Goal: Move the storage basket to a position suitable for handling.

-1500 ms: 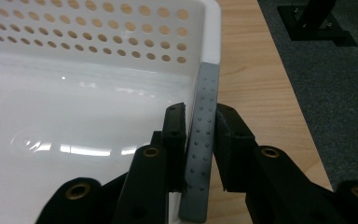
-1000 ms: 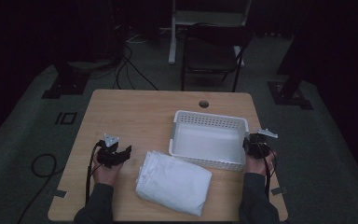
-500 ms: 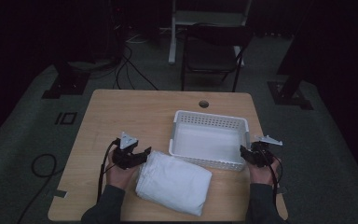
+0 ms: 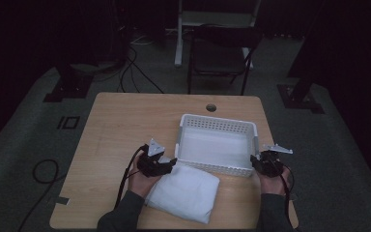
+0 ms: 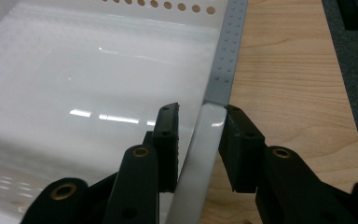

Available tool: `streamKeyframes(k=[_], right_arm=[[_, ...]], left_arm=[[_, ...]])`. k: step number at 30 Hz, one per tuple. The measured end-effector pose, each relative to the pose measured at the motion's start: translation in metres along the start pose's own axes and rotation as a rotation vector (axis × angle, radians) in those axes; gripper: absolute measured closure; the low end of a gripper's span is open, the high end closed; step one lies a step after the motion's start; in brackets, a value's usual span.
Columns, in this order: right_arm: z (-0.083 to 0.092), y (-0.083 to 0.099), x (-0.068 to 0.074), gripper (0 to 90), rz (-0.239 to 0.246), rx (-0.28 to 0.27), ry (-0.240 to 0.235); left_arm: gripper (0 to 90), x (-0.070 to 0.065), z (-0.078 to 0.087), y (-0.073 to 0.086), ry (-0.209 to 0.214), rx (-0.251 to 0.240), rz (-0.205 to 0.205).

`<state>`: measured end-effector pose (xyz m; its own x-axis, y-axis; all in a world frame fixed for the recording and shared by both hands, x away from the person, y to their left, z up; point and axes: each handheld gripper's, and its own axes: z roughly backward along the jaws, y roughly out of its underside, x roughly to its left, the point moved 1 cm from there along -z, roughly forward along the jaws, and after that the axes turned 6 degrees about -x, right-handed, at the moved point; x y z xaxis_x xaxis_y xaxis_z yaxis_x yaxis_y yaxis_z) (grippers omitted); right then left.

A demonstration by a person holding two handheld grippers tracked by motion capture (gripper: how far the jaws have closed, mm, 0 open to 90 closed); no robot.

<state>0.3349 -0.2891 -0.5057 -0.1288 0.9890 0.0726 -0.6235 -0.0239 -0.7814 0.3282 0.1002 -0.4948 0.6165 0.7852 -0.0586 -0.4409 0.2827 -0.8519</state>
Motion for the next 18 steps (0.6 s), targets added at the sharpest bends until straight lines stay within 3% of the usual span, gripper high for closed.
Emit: streamKeyframes(k=[8,18], right_arm=[[-0.006,-0.004,0.003,70.5,-0.005,-0.005,0.005],[-0.019,-0.014,0.014,69.7,0.017,0.000,-0.012]], left_arm=[[41.6,-0.005,-0.014,-0.005,0.011,0.046,-0.023],[47.6,0.011,-0.016,-0.012,-0.016,0.051,0.016]])
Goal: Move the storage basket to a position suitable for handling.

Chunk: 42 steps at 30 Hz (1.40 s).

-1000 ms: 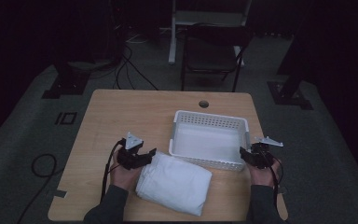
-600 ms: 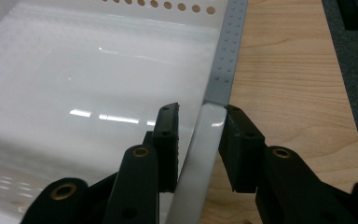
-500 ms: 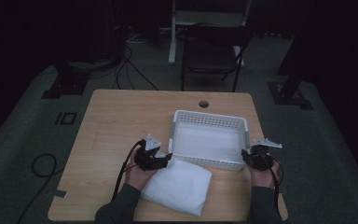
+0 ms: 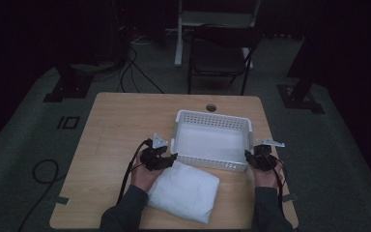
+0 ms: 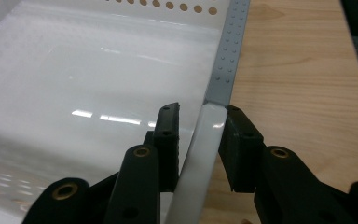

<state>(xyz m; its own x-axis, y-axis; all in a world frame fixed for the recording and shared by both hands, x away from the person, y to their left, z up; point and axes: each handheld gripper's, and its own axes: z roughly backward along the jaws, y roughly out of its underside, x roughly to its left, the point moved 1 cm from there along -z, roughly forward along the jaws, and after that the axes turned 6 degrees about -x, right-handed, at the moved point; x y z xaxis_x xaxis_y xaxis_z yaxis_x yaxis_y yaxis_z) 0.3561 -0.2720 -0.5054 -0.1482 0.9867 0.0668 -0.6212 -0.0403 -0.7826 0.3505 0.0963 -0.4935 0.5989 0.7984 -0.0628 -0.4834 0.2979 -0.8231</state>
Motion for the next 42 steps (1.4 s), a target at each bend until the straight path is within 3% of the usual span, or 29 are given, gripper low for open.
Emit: streamKeyframes(k=[14,23,42], right_arm=[[-0.032,-0.022,0.040,68.5,0.047,-0.001,-0.087],[-0.044,-0.028,0.052,68.1,0.034,-0.018,-0.143],[-0.065,-0.042,0.068,67.7,0.071,-0.019,-0.204]], left_arm=[[46.8,0.031,0.017,0.008,-0.064,-0.030,0.079],[46.1,0.047,0.027,0.022,-0.085,-0.047,0.141],[45.8,0.059,0.035,0.029,-0.124,-0.045,0.137]])
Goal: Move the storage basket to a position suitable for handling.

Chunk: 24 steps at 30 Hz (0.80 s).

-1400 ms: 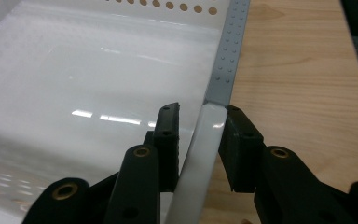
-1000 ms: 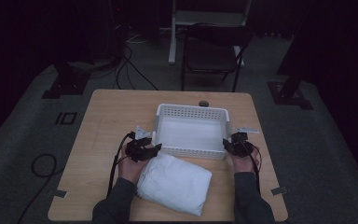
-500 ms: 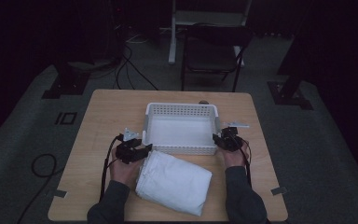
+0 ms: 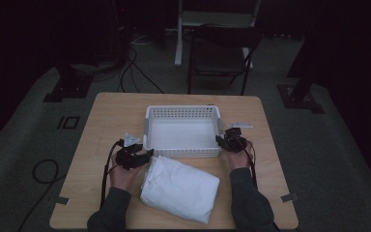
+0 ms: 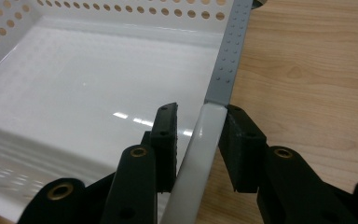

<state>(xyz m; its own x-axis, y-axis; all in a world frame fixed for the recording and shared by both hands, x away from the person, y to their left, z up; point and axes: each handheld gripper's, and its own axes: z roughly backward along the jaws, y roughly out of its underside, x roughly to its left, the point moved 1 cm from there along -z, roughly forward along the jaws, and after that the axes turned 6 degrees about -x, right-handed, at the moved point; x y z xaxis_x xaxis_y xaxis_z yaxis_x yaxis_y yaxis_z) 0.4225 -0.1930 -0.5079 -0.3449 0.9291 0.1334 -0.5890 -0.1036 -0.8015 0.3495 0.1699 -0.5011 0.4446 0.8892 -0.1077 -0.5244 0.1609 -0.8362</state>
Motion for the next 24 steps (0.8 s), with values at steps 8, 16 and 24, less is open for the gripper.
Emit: streamKeyframes(k=[8,16,24], right_arm=[[-0.004,-0.002,0.006,66.6,0.019,0.008,-0.006],[-0.004,-0.003,0.008,65.1,0.026,0.015,-0.012],[0.004,-0.006,0.008,56.3,0.045,-0.009,-0.023]], left_arm=[[46.7,0.006,0.001,-0.001,-0.016,-0.009,0.007],[47.2,0.011,-0.002,-0.003,-0.025,-0.025,0.018],[45.0,0.013,-0.001,-0.001,-0.047,-0.014,0.018]])
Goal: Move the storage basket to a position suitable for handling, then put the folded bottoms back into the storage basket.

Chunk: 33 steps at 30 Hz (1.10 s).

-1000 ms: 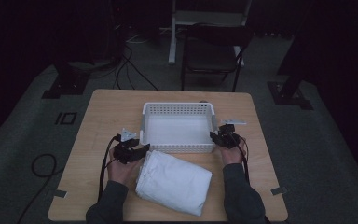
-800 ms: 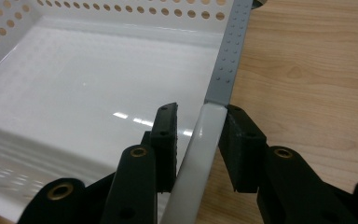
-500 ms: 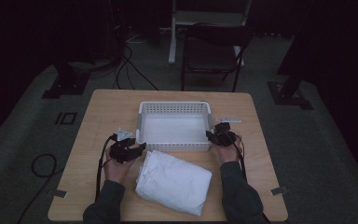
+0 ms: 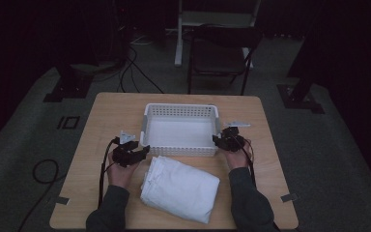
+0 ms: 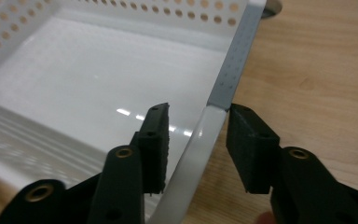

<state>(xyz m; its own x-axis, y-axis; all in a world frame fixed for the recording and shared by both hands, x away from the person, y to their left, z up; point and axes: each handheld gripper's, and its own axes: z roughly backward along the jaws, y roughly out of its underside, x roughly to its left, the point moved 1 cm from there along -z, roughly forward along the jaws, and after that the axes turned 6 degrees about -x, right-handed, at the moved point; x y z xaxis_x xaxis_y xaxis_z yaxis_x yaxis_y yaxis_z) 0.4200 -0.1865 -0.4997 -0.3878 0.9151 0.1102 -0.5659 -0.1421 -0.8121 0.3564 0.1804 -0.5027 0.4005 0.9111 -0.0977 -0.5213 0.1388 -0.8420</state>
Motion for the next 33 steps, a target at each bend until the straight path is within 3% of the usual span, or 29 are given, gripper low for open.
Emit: streamKeyframes(k=[3,7,10,17,26,33], right_arm=[[0.014,-0.003,0.000,48.7,0.014,-0.023,0.015],[0.035,0.002,0.000,46.1,0.035,-0.035,-0.013],[0.048,0.013,0.000,43.0,0.031,-0.027,-0.062],[0.074,0.045,0.007,38.5,0.054,-0.010,-0.106],[0.089,0.069,0.017,38.3,0.082,-0.009,-0.105],[0.102,0.081,0.032,34.0,0.108,0.000,-0.150]], left_arm=[[43.8,0.000,0.005,0.003,-0.001,0.008,-0.009],[43.4,0.001,0.012,0.006,0.010,0.003,0.009],[43.1,0.001,0.017,0.008,0.013,0.002,0.021],[42.0,-0.010,0.030,0.014,0.029,-0.006,0.007],[41.1,-0.018,0.036,0.022,0.020,0.008,-0.026],[40.5,-0.026,0.043,0.029,0.033,0.012,-0.034]])
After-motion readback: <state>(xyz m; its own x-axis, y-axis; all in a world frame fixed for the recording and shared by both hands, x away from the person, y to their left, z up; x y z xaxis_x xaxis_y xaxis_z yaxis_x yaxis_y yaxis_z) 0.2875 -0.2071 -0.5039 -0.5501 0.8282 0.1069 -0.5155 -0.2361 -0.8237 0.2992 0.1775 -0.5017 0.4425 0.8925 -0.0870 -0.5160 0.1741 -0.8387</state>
